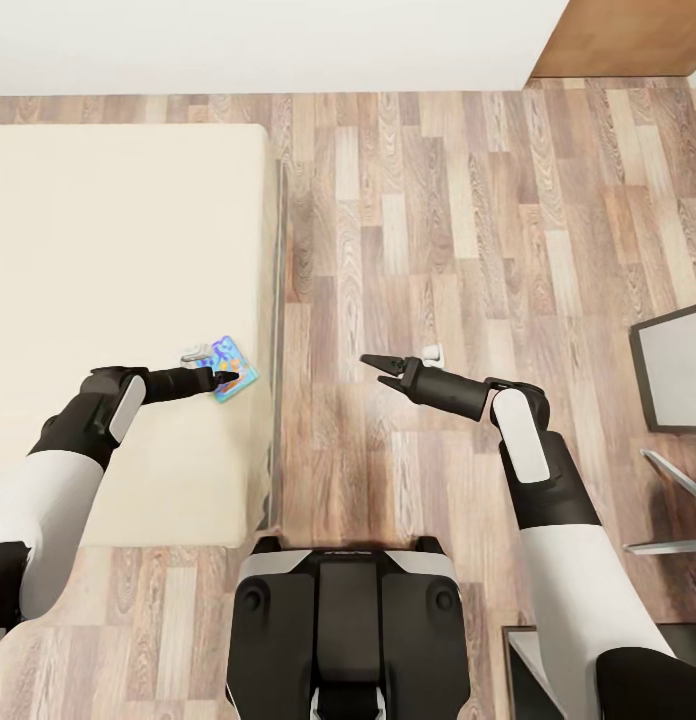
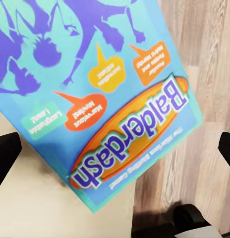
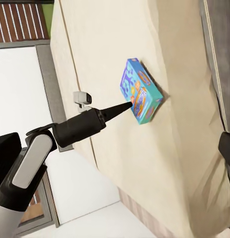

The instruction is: Put all the toys in the child's room - the three board games (two on the bed and one on the table), the two jigsaw puzzles on the table, and the tennis ball on the table - inside the toy box on the table in the child's room.

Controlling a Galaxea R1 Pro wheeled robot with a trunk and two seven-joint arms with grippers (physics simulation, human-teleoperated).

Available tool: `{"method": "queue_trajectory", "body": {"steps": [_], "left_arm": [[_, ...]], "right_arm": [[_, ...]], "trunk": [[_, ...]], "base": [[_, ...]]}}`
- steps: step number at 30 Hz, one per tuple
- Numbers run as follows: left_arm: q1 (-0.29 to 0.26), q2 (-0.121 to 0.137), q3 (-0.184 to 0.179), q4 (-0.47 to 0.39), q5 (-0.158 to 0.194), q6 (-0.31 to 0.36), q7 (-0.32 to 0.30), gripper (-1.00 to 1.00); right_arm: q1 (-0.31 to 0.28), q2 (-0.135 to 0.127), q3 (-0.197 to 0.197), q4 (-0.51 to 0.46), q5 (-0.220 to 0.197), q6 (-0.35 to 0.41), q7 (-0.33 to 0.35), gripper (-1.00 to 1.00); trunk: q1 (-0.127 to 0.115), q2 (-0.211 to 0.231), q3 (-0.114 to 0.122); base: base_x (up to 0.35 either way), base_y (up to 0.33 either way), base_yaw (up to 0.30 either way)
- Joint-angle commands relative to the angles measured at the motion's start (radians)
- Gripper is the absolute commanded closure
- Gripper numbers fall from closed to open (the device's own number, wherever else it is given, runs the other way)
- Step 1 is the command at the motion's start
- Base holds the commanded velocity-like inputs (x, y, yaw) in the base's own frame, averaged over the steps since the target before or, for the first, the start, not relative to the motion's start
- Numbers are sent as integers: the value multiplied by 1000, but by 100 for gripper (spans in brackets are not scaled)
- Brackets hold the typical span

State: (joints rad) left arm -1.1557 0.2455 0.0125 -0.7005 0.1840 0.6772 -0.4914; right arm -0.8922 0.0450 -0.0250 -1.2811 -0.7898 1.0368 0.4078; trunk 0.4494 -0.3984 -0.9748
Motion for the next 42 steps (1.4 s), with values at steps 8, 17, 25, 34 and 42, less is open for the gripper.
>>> {"method": "queue_trajectory", "body": {"steps": [8, 17, 25, 34, 42], "left_arm": [[-1, 1, 1, -1, 5, 7, -1, -100], [-1, 3, 1, -1, 5, 7, -2, -100], [0, 4, 1, -1, 5, 6, -2, -100], [0, 6, -1, -1, 5, 6, -5, -100], [1, 31, -4, -1, 2, 12, -7, -100]], "right_arm": [[-1, 2, -3, 0, 9, 4, 9, -100], [-1, 3, -3, 0, 9, 3, 9, -100], [-1, 1, -3, 0, 9, 4, 9, -100], [-1, 1, -4, 0, 9, 6, 9, -100], [-1, -3, -4, 0, 9, 10, 9, -100]], "trunk": [[1, -2, -1], [1, -2, -1], [1, -2, -1], [1, -2, -1], [1, -2, -1]], "base": [[0, -154, 0], [0, -15, 0], [0, 0, 0], [0, 0, 0], [0, 0, 0]]}}
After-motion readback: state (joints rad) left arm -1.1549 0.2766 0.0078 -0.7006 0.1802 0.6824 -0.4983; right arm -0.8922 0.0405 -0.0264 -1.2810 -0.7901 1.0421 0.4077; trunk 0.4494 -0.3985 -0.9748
